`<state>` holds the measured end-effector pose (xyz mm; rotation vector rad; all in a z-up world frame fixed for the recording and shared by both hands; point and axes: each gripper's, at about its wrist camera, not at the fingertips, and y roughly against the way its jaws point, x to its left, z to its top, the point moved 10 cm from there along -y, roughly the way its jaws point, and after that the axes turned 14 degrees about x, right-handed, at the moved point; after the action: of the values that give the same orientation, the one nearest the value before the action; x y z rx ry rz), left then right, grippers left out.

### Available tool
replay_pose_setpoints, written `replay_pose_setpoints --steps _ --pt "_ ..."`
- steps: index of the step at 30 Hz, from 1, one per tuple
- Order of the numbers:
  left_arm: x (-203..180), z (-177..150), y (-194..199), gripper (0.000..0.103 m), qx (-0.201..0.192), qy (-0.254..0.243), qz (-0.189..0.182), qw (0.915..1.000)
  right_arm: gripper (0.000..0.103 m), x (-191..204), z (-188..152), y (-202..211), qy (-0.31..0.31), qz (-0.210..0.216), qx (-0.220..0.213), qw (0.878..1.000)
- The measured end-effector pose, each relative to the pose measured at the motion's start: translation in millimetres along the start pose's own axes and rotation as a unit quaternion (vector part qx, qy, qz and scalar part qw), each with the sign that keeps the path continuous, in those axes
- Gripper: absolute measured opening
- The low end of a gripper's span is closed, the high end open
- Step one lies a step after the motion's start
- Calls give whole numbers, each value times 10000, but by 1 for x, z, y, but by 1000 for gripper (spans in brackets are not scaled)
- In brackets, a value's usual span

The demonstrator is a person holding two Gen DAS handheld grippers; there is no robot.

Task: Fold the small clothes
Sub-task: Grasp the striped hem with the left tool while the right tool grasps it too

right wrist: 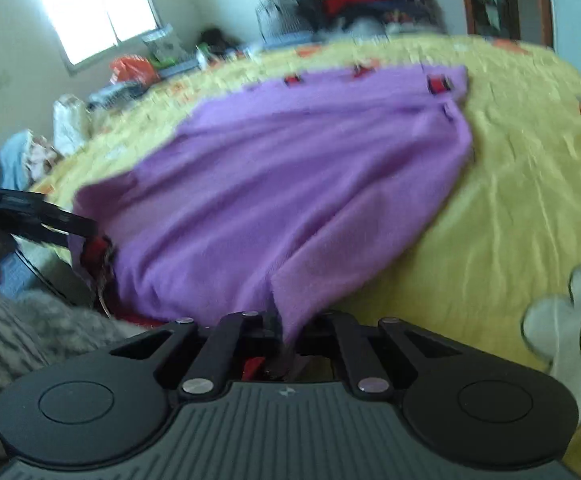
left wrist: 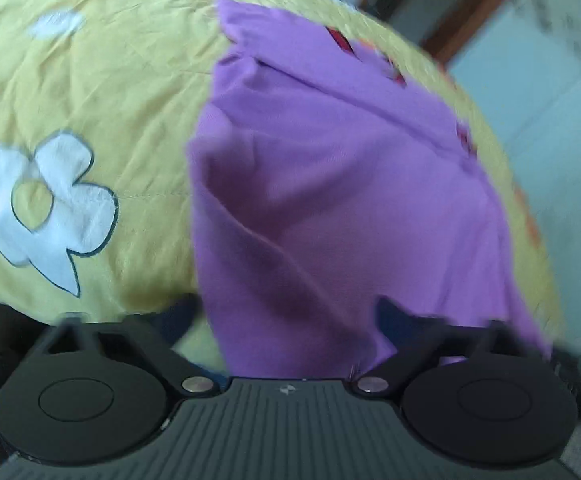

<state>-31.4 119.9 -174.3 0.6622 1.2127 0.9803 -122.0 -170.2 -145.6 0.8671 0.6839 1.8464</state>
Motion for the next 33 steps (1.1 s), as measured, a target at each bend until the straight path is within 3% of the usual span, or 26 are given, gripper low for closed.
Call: replay_pose_setpoints --steps 2,4,6,9,13,14,15,16,17,18,19,21,28,32,33 --pt "6 -3 7 67 -67 153 -197 9997 5 1 17 22 -2 60 -317 9995" --pt "15 -7 20 2 -64 224 -486 9985 5 -6 37 48 -71 90 -615 9980" --pt "26 -4 38 8 -184 450 -804 9956 5 -14 52 73 -103 78 -834 9964" --pt "28 3 63 7 -411 176 -492 9978 5 -31 61 98 -76 -282 -962 9949" --pt "29 -10 50 7 -112 -234 -86 9996 7 -70 28 80 -321 -652 -240 9971" --pt "32 -15 41 7 -22 -275 3 9996 9 -83 15 72 -669 -610 -116 9958" --pt "31 -21 34 8 71 -313 -141 9994 11 -90 3 59 -954 -337 158 9947" --pt "29 -26 27 29 176 -238 -388 9988 20 -95 -7 48 -1173 -110 372 9923" --pt "29 -28 21 48 215 -65 -580 9981 29 -100 -13 45 -1350 -156 343 9901" --pt "28 -30 18 86 183 8 -754 9970 46 -102 -15 45 -1428 -192 226 9893" --pt "24 -31 17 103 75 -50 -900 9959 63 -102 -15 47 -1459 -125 118 9891" --pt "23 -35 14 102 -11 -178 -826 9964 72 -105 -10 53 -1527 -55 -182 9881" --pt "8 -52 0 99 -395 -978 -936 9900 73 -111 -2 51 -1788 185 -565 9821" --pt "4 -66 -25 91 48 -896 -993 9910 73 -103 -1 48 -1733 173 -553 9832" --pt "3 -69 -30 83 142 -888 -982 9911 73 -102 -1 47 -1759 151 -520 9829"
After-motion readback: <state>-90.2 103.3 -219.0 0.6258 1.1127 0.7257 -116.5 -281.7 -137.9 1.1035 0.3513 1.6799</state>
